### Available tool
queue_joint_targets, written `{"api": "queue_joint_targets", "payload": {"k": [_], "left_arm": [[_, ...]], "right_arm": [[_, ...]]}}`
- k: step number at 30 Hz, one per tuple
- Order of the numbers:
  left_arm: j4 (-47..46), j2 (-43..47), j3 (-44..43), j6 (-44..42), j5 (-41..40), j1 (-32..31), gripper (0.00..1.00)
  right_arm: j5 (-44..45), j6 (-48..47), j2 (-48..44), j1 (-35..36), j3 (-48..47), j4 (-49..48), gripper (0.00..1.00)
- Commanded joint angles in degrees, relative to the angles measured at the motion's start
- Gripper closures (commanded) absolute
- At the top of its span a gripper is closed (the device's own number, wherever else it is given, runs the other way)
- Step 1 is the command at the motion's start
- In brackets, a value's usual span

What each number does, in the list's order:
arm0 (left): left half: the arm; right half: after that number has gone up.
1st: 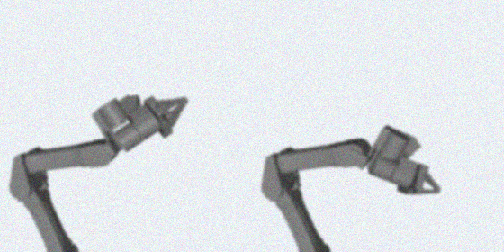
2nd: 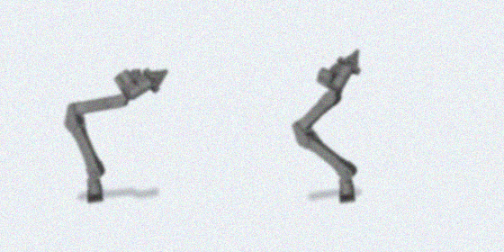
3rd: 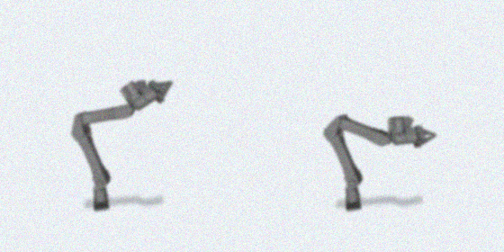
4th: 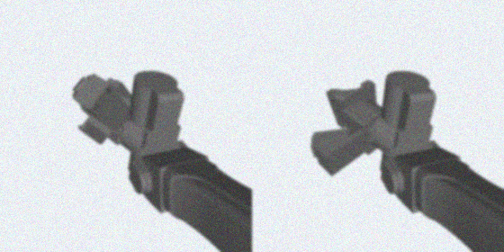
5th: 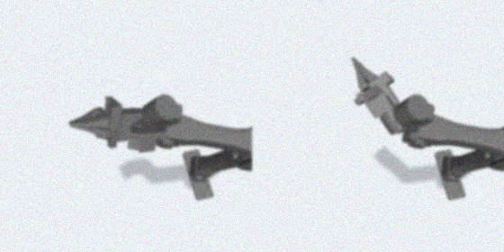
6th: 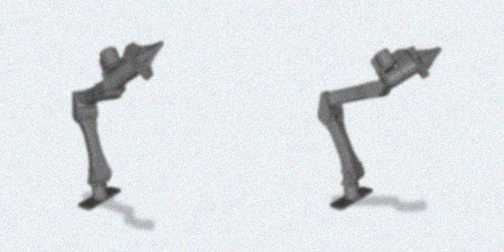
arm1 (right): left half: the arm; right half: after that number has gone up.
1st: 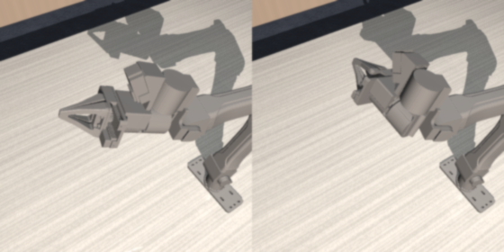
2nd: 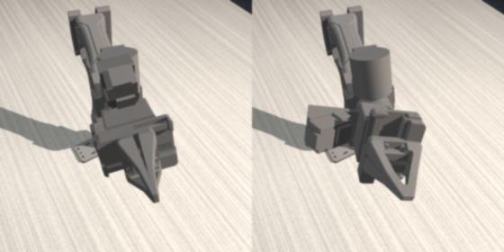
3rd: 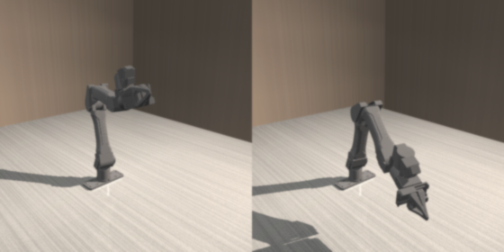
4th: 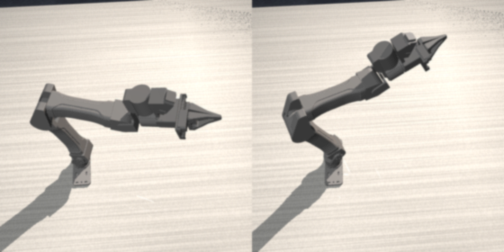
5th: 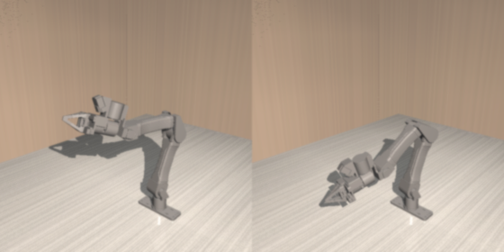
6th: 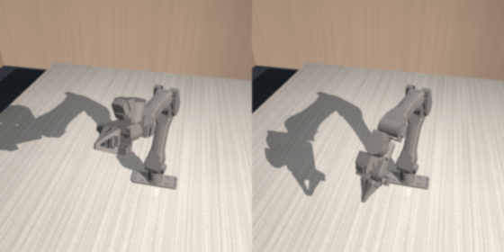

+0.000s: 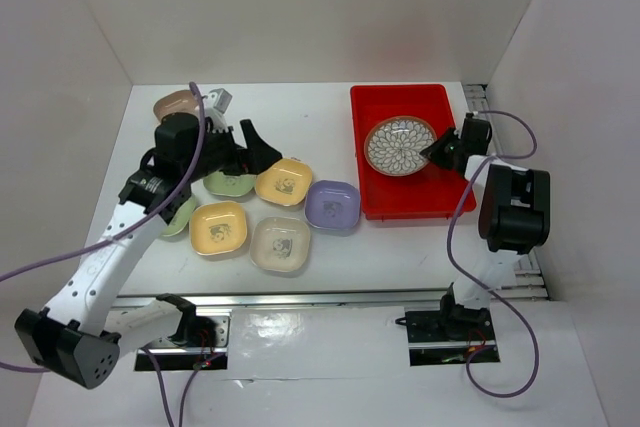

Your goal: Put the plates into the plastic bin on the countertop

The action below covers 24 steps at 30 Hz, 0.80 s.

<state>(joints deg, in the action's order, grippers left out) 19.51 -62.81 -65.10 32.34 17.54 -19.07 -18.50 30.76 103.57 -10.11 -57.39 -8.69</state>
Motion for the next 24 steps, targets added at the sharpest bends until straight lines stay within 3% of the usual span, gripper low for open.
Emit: {"api": "queue_joint_targets", "payload": {"k": [1,3,4,5,7,11,18,24], "left_arm": [[0.53,4.79,-0.82,-2.72,-1.62,-0.18,0.0],[1.32,5.33,-0.82,-3.25,-2.24,-0.18,0.0],[2.02,6.11,-0.82,-3.77,-2.25,-0.18,0.0],[2.72,6.64,-1.34,-3.77,-2.25,-0.18,0.0],[3.25,6.64,-1.34,-4.3,-2.25,-0.18,0.0],[3.26,7.78,-0.73,-4.83,-3.3,-0.18,0.0],[4.49,8.31,-0.2,-4.83,-6.11,-0.18,0.0],[5.54,8.31,-0.2,-4.83,-6.73,0.35,0.0]], "right_arm": [[-2.24,0.62,-0.83,1.23,-5.9,-5.91,0.91],[-0.84,0.61,-0.82,1.84,-6.42,-5.9,0.65],[0.04,0.0,-0.82,2.46,-6.42,-5.12,0.36],[0.65,-0.78,-0.82,2.46,-7.12,-4.59,0.31],[2.41,-1.58,-2.48,4.04,-7.65,-3.71,0.0],[9.6,-2.9,-6.52,5.44,-9.83,2.5,0.0],[38.42,-2.82,-11.55,14.06,-15.64,19.56,0.0],[48.28,-2.99,-11.02,21.52,-17.5,24.68,0.0]]}}
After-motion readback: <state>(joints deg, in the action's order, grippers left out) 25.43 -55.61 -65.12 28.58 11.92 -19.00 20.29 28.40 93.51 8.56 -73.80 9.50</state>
